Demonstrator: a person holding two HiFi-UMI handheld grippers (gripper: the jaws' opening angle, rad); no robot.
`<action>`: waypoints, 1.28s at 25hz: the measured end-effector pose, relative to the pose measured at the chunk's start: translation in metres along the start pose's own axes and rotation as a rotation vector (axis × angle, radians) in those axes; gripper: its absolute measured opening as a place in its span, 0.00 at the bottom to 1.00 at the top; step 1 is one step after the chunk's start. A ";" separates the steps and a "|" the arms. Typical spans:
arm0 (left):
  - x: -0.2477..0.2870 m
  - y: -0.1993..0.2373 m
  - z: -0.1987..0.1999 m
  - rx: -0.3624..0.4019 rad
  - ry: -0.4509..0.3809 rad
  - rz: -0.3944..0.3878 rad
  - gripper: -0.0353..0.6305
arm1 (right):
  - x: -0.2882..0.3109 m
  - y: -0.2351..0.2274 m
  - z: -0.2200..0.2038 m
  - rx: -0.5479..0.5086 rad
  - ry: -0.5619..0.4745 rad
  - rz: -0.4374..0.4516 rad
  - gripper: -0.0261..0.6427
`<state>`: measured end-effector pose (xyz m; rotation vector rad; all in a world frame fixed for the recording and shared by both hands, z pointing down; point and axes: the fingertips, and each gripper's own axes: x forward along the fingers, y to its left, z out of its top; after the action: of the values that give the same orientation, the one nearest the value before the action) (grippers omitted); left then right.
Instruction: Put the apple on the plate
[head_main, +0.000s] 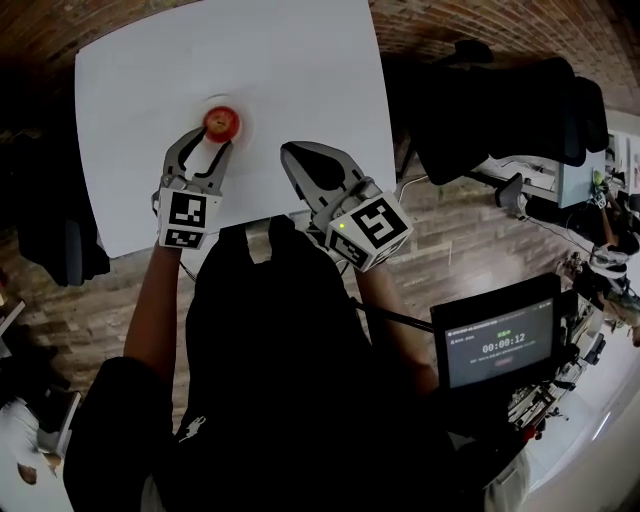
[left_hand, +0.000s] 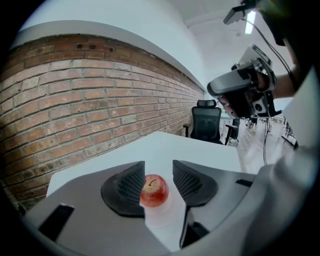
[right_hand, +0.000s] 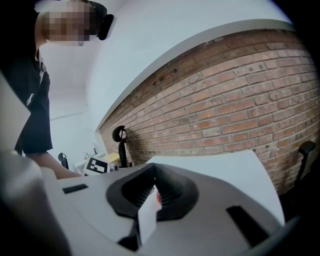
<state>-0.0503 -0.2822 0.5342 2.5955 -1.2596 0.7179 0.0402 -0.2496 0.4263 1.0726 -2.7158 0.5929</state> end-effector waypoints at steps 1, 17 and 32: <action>-0.001 -0.002 0.003 -0.001 0.000 0.000 0.30 | 0.000 0.000 0.002 -0.006 -0.006 0.004 0.04; -0.057 -0.003 0.058 0.019 -0.080 0.046 0.07 | -0.001 0.029 0.048 -0.065 -0.096 0.059 0.04; -0.111 0.020 0.071 -0.053 -0.171 0.132 0.06 | 0.006 0.040 0.062 -0.108 -0.133 0.100 0.04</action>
<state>-0.0996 -0.2430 0.4173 2.5966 -1.4891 0.4832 0.0078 -0.2526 0.3598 0.9883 -2.8928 0.3962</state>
